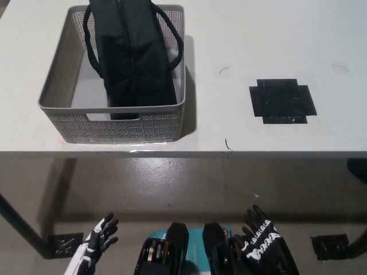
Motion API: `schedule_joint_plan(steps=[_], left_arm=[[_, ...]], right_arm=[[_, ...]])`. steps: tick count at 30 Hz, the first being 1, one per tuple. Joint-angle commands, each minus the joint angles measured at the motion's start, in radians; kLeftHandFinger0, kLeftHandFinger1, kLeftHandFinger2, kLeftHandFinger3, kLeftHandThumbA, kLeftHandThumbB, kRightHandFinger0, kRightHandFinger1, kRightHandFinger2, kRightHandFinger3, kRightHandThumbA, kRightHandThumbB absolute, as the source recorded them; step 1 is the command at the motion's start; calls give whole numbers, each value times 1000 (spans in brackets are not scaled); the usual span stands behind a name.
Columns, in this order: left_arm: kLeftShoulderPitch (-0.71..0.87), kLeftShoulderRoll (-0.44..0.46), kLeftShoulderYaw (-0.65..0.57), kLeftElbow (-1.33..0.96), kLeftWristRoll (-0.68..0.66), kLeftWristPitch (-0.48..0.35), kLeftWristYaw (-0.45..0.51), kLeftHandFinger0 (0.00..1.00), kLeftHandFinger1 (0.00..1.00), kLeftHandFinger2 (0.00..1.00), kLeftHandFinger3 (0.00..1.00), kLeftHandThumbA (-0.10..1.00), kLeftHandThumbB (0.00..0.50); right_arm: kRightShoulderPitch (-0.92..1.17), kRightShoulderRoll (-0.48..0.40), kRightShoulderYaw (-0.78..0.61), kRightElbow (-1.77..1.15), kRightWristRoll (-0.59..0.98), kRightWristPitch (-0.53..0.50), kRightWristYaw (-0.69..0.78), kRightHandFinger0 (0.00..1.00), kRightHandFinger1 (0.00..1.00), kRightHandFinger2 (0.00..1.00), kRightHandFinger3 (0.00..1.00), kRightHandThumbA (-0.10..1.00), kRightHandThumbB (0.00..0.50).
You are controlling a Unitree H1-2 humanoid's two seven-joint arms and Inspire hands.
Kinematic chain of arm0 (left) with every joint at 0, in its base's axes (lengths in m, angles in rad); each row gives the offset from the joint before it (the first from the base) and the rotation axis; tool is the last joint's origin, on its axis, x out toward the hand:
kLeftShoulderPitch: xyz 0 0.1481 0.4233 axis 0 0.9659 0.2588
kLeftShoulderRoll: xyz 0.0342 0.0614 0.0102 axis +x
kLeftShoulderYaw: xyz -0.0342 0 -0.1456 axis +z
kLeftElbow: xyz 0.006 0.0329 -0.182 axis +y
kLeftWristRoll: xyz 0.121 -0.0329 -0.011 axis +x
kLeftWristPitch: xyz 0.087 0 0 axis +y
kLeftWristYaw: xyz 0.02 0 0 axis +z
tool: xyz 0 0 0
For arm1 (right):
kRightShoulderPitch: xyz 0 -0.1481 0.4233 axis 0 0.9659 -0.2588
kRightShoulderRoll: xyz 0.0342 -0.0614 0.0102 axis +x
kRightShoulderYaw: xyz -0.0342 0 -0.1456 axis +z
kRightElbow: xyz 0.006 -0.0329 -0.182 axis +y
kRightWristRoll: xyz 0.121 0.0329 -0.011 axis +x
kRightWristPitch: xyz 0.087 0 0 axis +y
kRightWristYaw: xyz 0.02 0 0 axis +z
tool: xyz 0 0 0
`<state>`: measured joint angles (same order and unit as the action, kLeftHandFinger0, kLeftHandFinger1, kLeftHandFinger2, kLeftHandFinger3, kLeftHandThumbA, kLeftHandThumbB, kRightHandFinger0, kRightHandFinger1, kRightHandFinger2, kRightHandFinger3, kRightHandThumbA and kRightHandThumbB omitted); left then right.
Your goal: Use both hands to pick up a lunch bag on the right hand side and place it into a container on the left hand side
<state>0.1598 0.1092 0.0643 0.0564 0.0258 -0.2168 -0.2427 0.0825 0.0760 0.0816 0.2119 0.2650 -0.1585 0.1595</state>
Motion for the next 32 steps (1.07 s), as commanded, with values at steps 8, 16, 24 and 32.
schedule_joint_plan(steps=[8,16,24,32], left_arm=[[-44,13,8,56,107,-253,131,1000,1000,1000,1000,1000,141],[-38,9,-9,46,104,-253,148,1000,1000,1000,1000,1000,121],[-41,11,-14,48,116,-253,159,1000,1000,1000,1000,1000,126],[-50,7,-18,45,106,-249,157,1000,1000,1000,1000,1000,119]], right_arm=[[-74,7,-21,79,-74,-265,-1,1000,1000,1000,1000,987,290],[-79,2,-21,81,-72,-275,7,1000,1000,1000,1000,974,272],[-74,2,-16,66,-81,-260,0,966,1000,1000,1000,968,284],[-83,-1,-20,61,-82,-248,-1,936,1000,1000,1000,958,275]])
